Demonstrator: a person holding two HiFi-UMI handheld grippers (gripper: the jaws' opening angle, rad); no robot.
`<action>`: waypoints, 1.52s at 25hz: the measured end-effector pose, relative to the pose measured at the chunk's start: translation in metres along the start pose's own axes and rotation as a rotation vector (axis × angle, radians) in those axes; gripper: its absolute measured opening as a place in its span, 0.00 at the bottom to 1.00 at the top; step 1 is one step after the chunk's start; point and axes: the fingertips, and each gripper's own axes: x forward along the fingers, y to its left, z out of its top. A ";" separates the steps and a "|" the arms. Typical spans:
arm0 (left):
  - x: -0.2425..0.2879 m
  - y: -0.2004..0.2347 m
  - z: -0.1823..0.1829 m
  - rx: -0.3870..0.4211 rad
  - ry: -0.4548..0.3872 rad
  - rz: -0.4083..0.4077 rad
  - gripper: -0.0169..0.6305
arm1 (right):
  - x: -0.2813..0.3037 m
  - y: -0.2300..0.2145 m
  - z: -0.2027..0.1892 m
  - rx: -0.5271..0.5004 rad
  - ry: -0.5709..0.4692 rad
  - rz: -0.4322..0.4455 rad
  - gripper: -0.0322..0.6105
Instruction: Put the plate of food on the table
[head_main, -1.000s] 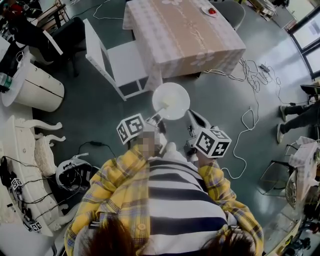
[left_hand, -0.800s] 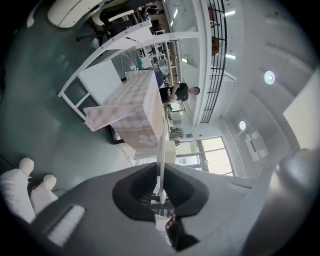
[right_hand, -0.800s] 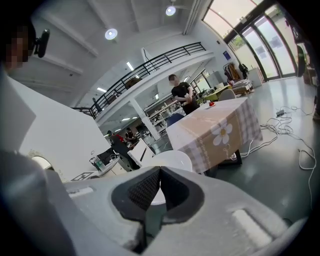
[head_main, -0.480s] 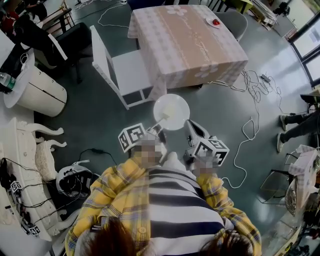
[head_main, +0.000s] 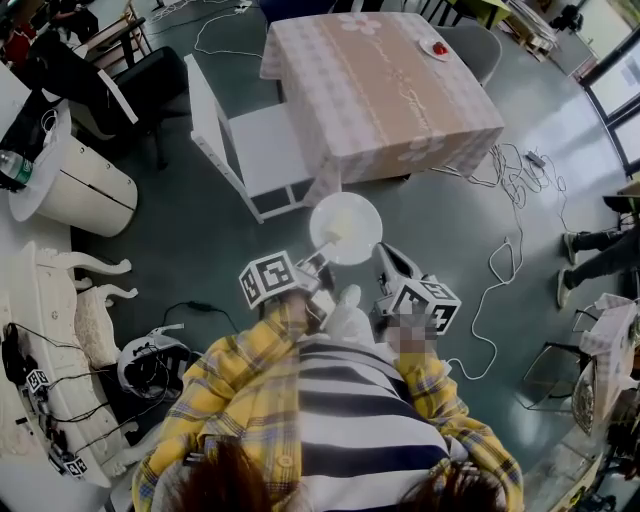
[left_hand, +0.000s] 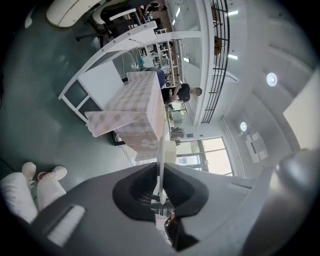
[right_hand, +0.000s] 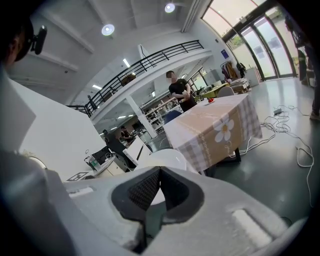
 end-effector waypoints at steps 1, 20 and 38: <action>0.002 0.001 0.003 -0.006 -0.002 -0.001 0.04 | 0.004 -0.001 0.002 0.001 0.001 0.000 0.05; 0.115 -0.017 0.073 0.003 -0.014 0.034 0.04 | 0.095 -0.062 0.086 -0.003 0.037 0.013 0.05; 0.229 -0.053 0.133 0.005 -0.092 0.006 0.04 | 0.166 -0.116 0.175 -0.077 0.053 0.073 0.05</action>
